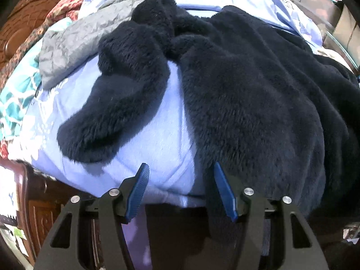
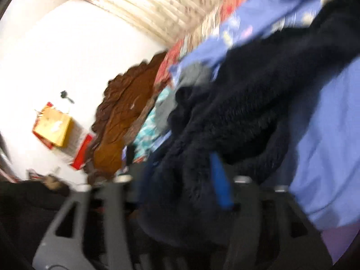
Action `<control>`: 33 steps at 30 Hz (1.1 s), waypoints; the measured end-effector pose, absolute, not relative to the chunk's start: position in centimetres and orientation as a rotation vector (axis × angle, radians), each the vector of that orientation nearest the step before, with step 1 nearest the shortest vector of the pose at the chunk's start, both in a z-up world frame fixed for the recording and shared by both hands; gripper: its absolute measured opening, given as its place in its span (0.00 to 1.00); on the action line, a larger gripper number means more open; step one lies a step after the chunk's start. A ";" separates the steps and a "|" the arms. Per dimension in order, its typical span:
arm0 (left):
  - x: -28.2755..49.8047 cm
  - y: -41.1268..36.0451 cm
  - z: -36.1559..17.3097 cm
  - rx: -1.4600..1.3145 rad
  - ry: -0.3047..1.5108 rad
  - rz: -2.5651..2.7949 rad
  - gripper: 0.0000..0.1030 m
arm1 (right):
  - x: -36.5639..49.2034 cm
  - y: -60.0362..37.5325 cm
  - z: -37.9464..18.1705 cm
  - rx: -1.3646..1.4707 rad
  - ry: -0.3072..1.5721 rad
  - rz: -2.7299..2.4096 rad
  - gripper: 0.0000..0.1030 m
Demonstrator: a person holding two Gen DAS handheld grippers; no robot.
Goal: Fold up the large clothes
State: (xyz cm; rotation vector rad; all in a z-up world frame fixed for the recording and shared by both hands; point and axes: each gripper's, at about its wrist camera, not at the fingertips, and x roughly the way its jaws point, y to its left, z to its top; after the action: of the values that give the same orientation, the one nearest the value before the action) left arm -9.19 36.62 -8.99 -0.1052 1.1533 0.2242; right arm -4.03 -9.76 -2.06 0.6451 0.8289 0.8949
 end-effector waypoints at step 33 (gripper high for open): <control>-17.9 38.7 -6.5 -0.283 1.051 0.042 0.22 | -8.5 -21.8 -8.0 -0.065 1.194 -0.014 0.15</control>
State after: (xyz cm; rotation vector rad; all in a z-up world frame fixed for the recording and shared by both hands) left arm -17.88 38.75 -6.54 -0.2835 1.0506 0.0421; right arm -8.52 -21.83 -8.04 -0.0655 1.1936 -0.0138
